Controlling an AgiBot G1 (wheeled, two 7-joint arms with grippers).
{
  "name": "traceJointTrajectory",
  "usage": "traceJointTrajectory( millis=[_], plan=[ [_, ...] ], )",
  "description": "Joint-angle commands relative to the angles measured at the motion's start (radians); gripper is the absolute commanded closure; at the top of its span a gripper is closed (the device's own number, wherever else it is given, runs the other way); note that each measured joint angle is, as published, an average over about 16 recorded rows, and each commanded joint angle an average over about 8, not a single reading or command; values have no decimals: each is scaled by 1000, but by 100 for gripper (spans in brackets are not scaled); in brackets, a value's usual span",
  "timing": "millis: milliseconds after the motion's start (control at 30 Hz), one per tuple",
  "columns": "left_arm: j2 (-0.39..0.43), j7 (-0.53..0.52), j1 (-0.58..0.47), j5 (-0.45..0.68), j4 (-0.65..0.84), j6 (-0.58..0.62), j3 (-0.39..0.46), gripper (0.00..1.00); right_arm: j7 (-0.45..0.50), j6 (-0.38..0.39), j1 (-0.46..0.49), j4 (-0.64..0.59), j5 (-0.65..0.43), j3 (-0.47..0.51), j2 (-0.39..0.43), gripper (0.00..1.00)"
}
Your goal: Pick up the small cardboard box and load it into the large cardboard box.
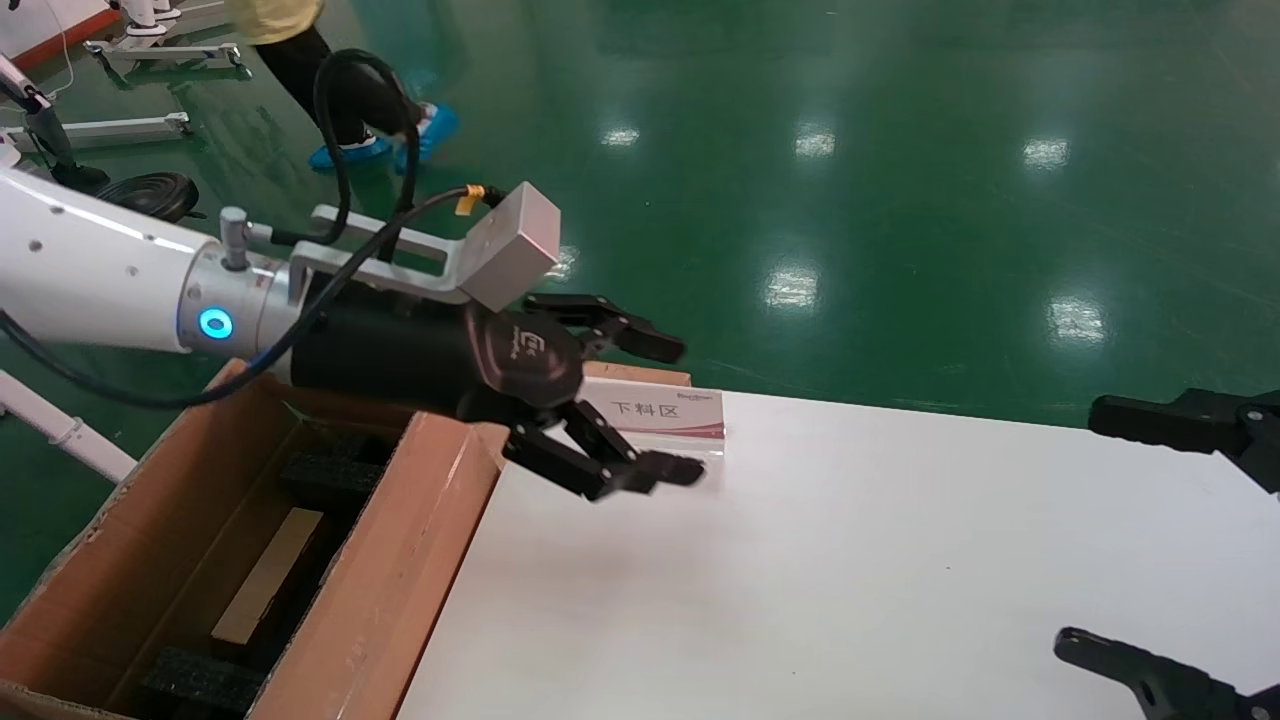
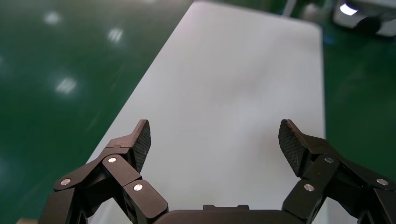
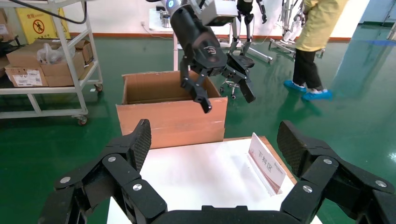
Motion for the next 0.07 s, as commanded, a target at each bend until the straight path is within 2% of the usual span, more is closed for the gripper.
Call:
traceJointTrajectory(
  millis=[33, 67],
  plan=[
    [8, 22, 88, -15, -27, 19, -109, 0, 1, -1, 0, 0, -1, 1, -1, 0],
    [9, 25, 100, -17, -30, 22, -124, 0, 1, -1, 0, 0, -1, 2, -1, 0]
  ],
)
